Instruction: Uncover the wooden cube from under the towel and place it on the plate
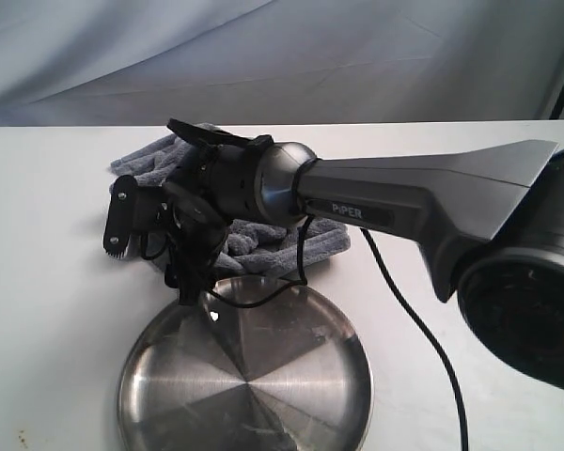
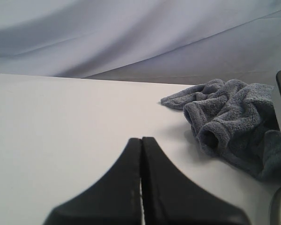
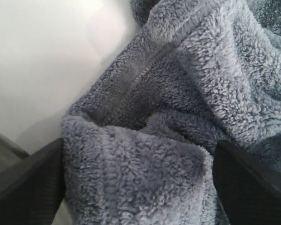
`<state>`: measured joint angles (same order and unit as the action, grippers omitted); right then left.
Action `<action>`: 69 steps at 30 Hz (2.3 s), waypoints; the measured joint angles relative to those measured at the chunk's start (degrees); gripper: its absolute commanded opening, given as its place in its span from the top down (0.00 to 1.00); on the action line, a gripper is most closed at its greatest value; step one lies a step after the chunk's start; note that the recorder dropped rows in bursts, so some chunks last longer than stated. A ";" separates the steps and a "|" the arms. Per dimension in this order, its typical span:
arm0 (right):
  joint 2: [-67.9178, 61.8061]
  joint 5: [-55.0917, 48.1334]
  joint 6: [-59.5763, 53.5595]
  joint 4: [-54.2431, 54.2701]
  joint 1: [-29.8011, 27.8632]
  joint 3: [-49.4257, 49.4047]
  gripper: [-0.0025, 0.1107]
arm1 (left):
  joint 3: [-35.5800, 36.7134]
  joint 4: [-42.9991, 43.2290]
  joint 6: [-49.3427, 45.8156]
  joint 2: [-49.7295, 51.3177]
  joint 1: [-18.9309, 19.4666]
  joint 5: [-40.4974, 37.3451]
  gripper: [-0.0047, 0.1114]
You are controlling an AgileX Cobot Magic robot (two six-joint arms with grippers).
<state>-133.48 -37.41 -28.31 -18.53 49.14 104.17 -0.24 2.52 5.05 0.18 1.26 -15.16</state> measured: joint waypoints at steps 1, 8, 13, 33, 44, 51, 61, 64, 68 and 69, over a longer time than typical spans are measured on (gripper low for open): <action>0.00 0.00 0.00 -0.41 0.00 0.00 0.39 | 0.00 0.00 0.00 0.00 0.00 0.00 0.96; -0.15 0.04 0.00 -0.96 0.00 0.00 0.61 | 0.00 0.00 0.00 0.00 0.00 0.00 0.96; -0.46 0.13 0.00 -1.18 0.00 0.00 0.73 | 0.00 0.00 0.00 0.00 0.00 0.00 0.96; -0.46 -3.29 0.00 -1.40 0.89 0.00 0.98 | 0.00 0.00 -0.03 0.00 0.00 0.00 0.96; -0.46 -3.91 0.11 -1.87 2.81 0.00 0.98 | 0.00 0.00 -0.03 0.00 0.00 0.00 0.96; 2.15 -2.81 0.99 -1.87 2.81 0.00 0.98 | 0.00 0.00 -0.03 0.00 0.00 0.00 0.96; 6.60 1.19 3.73 -1.87 2.81 0.00 0.98 | 0.00 0.00 -0.03 0.00 0.00 0.00 0.96; 7.42 2.20 4.42 -1.87 2.81 0.00 0.98 | 0.00 0.00 -0.03 0.00 0.00 0.00 0.96; 8.34 3.54 5.59 -1.99 2.81 0.00 0.98 | 0.00 0.00 -0.03 0.00 0.00 0.00 0.96; 8.47 3.81 6.12 -2.23 2.81 0.00 0.98 | 0.00 0.00 -0.03 0.00 0.00 0.00 0.96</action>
<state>-125.01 -33.60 -22.19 -20.76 51.96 104.17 -0.24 2.52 5.02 0.18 1.26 -15.16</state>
